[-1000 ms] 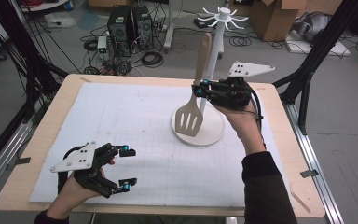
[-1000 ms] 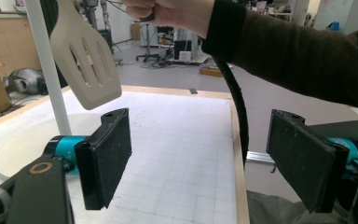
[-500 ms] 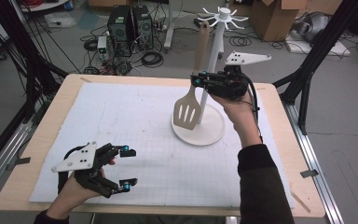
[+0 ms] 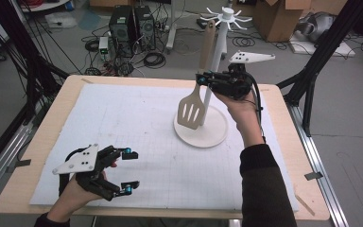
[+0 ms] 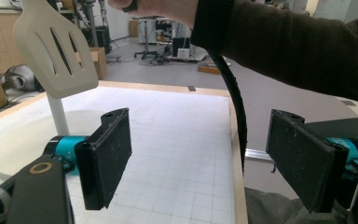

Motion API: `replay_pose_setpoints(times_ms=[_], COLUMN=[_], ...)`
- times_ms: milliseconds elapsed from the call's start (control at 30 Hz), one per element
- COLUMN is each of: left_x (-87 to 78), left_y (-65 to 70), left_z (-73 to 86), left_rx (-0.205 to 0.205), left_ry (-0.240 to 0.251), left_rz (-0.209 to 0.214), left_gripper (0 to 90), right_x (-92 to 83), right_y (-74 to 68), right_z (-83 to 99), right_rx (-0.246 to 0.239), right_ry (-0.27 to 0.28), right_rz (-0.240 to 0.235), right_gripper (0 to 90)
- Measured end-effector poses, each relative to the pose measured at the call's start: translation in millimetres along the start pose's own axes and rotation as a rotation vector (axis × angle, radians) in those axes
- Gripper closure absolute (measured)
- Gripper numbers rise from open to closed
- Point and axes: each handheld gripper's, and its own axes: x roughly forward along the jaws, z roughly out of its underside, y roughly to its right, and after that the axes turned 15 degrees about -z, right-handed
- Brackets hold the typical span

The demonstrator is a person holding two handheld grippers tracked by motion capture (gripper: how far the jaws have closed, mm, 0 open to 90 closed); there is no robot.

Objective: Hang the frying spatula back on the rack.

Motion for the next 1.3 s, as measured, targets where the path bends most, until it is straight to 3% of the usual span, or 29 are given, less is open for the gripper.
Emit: replay_pose_setpoints(times_ms=[300,533,933,1000,1033,1300], left_x=[-0.2,-0.1,-0.1,-0.4,-0.4,-4.9], left_y=[0.4,0.4,0.5,0.4,0.4,-1.4], left_z=[0.0,0.4,0.8,0.8,0.8,-1.0], left_rx=[-0.005,-0.004,-0.004,-0.002,-0.003,0.001], left_ry=[0.004,0.001,0.000,-0.001,0.000,0.005], left_rz=[0.000,0.002,-0.004,-0.003,-0.003,-0.015], left_gripper=[22.7,22.7,22.8,22.8,22.8,22.9], right_x=[-2.5,-3.1,-3.8,-5.3,-6.6,-16.3], right_y=[1.9,6.2,7.1,7.4,6.9,1.8], right_z=[1.6,4.4,10.6,11.5,11.8,18.8], right_rx=[-0.003,0.018,-0.006,-0.009,-0.010,-0.020], right_ry=[0.000,0.002,0.016,0.014,0.019,0.010], right_rz=[0.056,0.062,0.079,0.081,0.082,0.092], right_gripper=[79.1,79.1,77.8,75.6,67.3,49.0])
